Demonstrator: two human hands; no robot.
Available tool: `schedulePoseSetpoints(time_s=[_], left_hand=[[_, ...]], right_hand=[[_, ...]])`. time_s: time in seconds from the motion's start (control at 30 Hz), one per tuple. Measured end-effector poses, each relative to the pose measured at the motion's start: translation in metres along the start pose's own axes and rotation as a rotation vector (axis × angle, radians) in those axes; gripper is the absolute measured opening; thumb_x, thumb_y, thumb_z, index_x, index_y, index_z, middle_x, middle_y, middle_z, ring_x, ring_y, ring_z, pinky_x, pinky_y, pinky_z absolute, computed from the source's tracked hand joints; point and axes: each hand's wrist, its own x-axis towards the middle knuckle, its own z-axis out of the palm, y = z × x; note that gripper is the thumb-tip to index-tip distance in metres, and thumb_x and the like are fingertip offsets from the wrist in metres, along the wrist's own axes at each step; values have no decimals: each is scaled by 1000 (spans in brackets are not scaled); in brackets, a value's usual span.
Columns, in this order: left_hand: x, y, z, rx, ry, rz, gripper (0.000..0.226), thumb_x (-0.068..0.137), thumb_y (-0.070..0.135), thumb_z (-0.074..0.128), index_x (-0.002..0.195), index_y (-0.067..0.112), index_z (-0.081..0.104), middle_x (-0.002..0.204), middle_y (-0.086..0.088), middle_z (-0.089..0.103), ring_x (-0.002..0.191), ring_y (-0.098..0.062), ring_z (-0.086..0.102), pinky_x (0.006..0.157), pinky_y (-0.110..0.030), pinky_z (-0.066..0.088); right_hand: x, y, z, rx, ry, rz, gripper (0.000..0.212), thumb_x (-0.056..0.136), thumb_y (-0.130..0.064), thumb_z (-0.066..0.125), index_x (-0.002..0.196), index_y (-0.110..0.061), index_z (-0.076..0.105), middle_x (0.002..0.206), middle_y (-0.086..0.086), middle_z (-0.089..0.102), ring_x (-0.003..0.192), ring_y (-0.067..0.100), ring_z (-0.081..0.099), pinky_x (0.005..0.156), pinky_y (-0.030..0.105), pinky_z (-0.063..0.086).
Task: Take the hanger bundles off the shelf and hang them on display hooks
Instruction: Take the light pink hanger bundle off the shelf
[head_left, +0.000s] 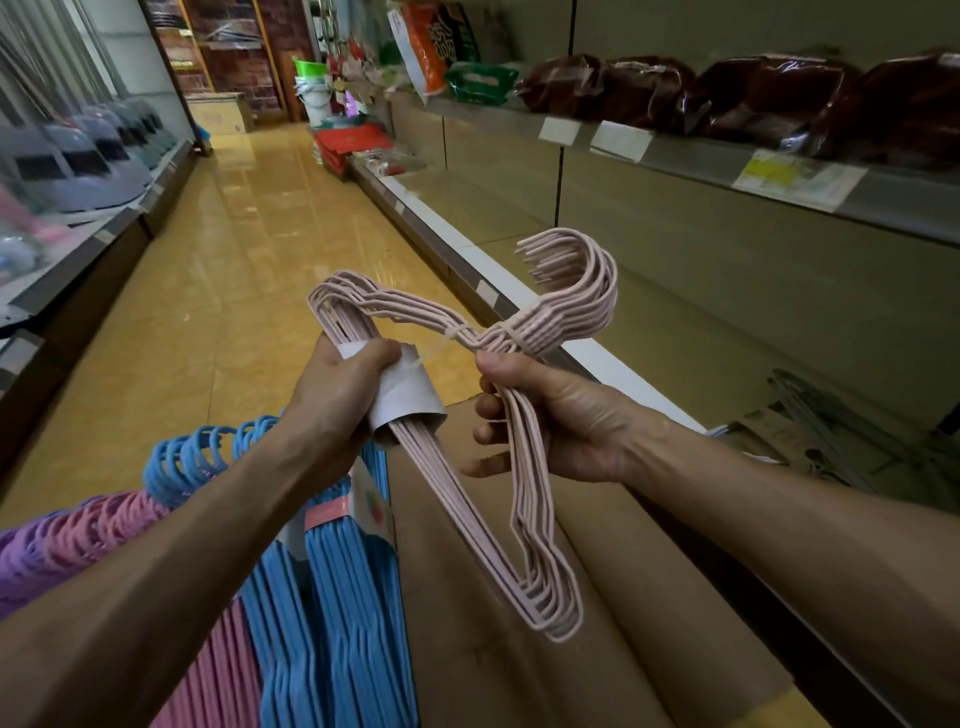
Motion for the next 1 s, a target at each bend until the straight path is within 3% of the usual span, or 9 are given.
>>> schedulePoseSetpoints(time_s=[0.17, 0.27, 0.33, 0.43, 0.53, 0.63, 0.7, 0.93, 1.0], left_hand=[[0, -2, 2, 32, -113, -82, 34, 96, 34, 62, 118, 10, 56, 94, -12, 61, 79, -29, 62, 67, -42, 56], [4, -7, 1, 120, -89, -87, 46, 94, 43, 62, 131, 19, 50, 118, -5, 64, 96, -24, 64, 82, -46, 57], [8, -11, -4, 316, -35, 21, 62, 94, 48, 60, 146, 22, 37, 137, -2, 55, 111, -22, 59, 94, -45, 51], [15, -13, -20, 655, 14, 251, 71, 96, 42, 58, 155, 19, 25, 150, -8, 42, 124, -24, 52, 99, -42, 48], [19, -11, -35, 815, -19, 398, 62, 97, 34, 57, 151, 19, 32, 146, -9, 45, 121, -23, 54, 98, -40, 49], [21, -12, -46, 836, -32, 433, 46, 99, 33, 54, 143, 21, 45, 139, -5, 52, 117, -18, 55, 98, -37, 50], [20, -12, -50, 804, -35, 445, 38, 101, 31, 51, 137, 21, 52, 135, -2, 55, 114, -14, 56, 95, -34, 50], [26, -18, -68, 707, -28, 439, 24, 102, 22, 49, 119, 23, 65, 118, 5, 63, 109, -11, 59, 88, -33, 55], [28, -21, -75, 695, -44, 446, 23, 102, 22, 48, 117, 26, 65, 117, 8, 64, 109, -10, 60, 83, -26, 54]], right_hand=[[1, 5, -3, 25, 31, -47, 33, 61, -34, 91, 75, -21, 63, 71, -1, 42, 55, 10, 45, 56, 24, 40], [4, 8, -8, 43, 84, -47, 30, 65, -31, 90, 76, -20, 64, 70, -2, 43, 54, 10, 45, 54, 23, 40], [7, 13, -13, 7, 134, -49, 23, 73, -30, 86, 77, -19, 66, 69, -1, 47, 55, 11, 47, 55, 25, 44], [8, 19, -12, -5, 201, -63, 12, 87, -23, 74, 84, -15, 65, 64, -2, 57, 53, 10, 56, 53, 25, 49], [12, 28, -12, 0, 274, -85, 5, 92, -14, 64, 93, -9, 64, 61, -2, 67, 53, 7, 65, 51, 21, 52], [24, 43, -16, -31, 289, -23, 43, 76, -21, 75, 114, -3, 67, 93, 10, 76, 83, 20, 73, 79, 35, 59], [33, 54, -15, -84, 348, 15, 47, 77, -19, 76, 120, -3, 66, 109, 13, 74, 98, 25, 71, 92, 40, 56], [61, 92, -17, -93, 416, 100, 19, 86, -13, 73, 105, -10, 70, 106, 13, 76, 99, 26, 72, 77, 32, 58], [68, 101, -20, -107, 414, 123, 23, 85, -12, 73, 108, -8, 69, 109, 15, 75, 104, 29, 71, 83, 36, 58]])
